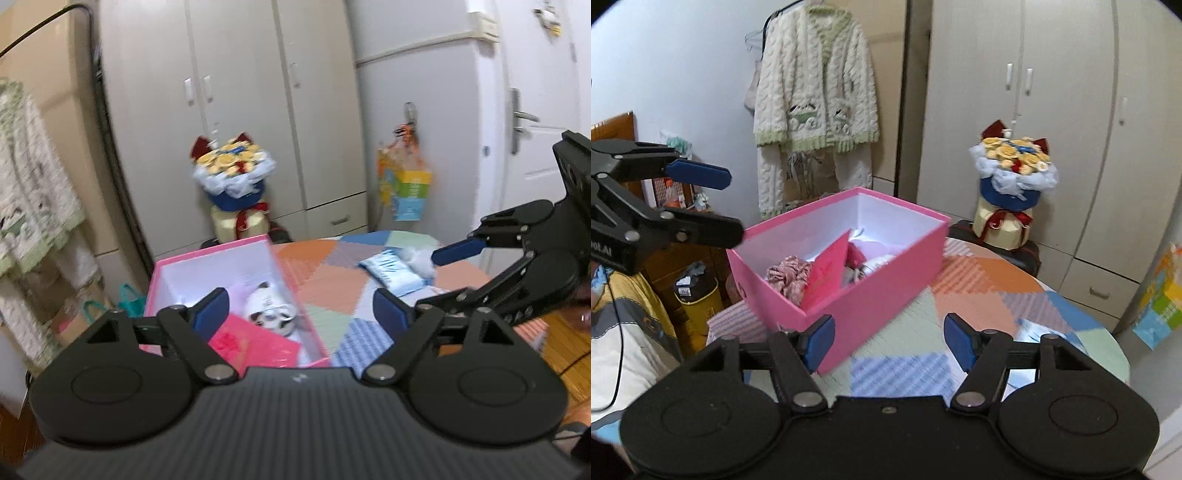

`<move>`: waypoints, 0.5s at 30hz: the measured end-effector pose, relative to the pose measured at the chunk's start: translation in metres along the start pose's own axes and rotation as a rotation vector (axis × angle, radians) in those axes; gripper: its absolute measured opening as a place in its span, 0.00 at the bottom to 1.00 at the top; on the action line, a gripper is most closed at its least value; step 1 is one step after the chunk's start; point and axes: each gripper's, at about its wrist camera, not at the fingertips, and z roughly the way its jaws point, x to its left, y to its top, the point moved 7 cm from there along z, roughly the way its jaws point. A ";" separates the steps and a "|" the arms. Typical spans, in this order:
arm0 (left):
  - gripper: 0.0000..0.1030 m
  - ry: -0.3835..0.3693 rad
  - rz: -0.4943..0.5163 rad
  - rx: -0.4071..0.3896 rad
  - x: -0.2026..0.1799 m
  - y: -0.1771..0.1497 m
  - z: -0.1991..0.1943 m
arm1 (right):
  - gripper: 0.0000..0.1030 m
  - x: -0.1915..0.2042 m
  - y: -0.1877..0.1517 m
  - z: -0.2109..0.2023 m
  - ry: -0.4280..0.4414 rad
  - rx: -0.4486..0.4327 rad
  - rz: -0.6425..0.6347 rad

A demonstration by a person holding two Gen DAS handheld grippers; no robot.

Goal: Organize soft objects
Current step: 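Open both tools to release the envelope and withdraw from the box, then move both tools toward the wet-wipe pack and white mesh sponge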

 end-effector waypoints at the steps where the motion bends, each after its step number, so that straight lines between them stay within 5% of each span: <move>1: 0.85 -0.012 0.010 -0.005 -0.007 0.000 -0.001 | 0.69 -0.007 -0.006 -0.007 -0.015 -0.007 0.007; 15: 0.90 -0.192 0.056 0.040 -0.104 -0.008 0.063 | 0.81 -0.092 -0.072 -0.036 -0.181 -0.042 0.086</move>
